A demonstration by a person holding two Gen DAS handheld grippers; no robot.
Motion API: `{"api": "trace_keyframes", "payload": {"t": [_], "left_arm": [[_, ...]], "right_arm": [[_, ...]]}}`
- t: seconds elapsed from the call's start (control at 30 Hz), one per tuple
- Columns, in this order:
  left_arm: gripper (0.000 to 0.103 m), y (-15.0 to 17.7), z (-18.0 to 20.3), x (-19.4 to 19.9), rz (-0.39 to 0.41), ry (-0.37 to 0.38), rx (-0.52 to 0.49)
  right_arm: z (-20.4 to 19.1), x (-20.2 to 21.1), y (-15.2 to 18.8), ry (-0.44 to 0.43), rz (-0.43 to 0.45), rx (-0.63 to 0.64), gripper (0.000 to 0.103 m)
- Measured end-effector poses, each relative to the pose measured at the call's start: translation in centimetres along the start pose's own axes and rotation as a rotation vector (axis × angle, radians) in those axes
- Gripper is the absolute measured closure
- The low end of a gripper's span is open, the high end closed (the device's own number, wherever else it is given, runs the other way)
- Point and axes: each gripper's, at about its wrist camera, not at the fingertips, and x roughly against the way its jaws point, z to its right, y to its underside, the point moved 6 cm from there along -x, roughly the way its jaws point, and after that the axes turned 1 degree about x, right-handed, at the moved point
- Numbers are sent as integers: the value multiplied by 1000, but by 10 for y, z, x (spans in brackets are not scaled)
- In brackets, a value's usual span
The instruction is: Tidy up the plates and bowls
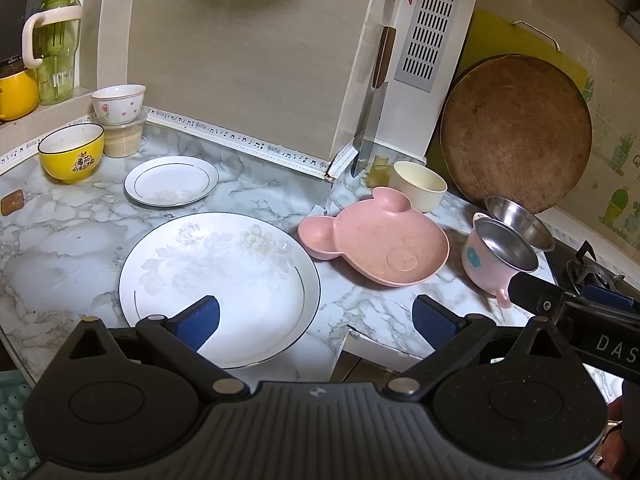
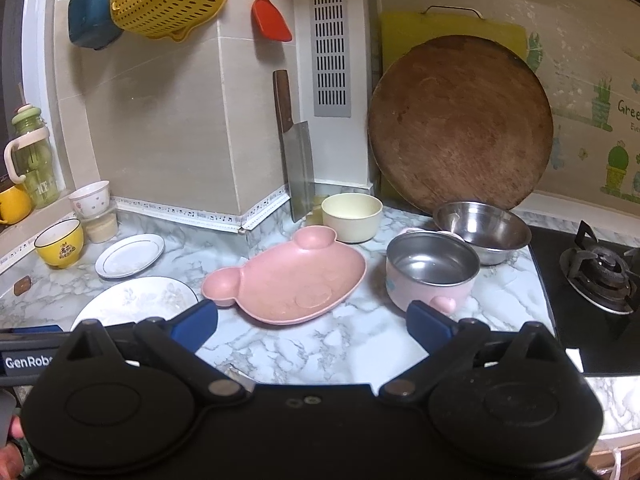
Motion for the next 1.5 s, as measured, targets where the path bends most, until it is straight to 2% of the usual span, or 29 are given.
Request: {"api": "trace_keyframes", "payload": {"t": [0.27,0.4,0.47,0.53,0.57,0.6,0.67,0.7,0.73,0.77,0.87,0.9,1.0,1.07,1.2,1.5], "left_arm": [[0,-7,-26,-23,-11,-55,50],[0,-12,-55,-41,-20,-153,78],[0,-14,-72,-50,-23,-187,93],[1,-15,-96,-61,-47,-237,129],[3,-15,-109,-67,-61,-258,148],[10,-15,-121,-72,-72,-281,160],[16,-14,-142,-83,-108,-322,176],[22,-14,-151,-88,-129,-335,188],[29,-13,-159,-92,-145,-334,200],[31,-13,-165,-96,-161,-322,216],[40,-7,-178,-104,-206,-305,268],[46,-5,-180,-105,-213,-300,283],[61,-2,-182,-109,-226,-261,319],[67,-2,-182,-109,-232,-246,333],[85,-2,-183,-110,-238,-206,376],[88,3,-177,-95,-253,-223,332]], "right_arm": [[-15,-30,-10,-91,-12,54,3],[-32,-65,-10,-174,-65,123,9],[-41,-84,-7,-220,-109,139,19],[-52,-103,-4,-264,-163,146,21],[-59,-115,-1,-286,-201,149,21],[-64,-123,1,-307,-229,148,22],[-75,-141,7,-333,-289,147,30],[-81,-149,9,-344,-319,144,32],[-86,-157,12,-356,-352,134,38],[-90,-163,15,-368,-379,125,45],[-102,-176,22,-388,-427,123,50],[-103,-178,23,-391,-436,132,51],[-105,-186,27,-409,-479,108,63],[-105,-191,29,-432,-518,63,77],[-104,-196,31,-450,-550,9,89],[-98,-186,37,-434,-571,-15,91]]}}
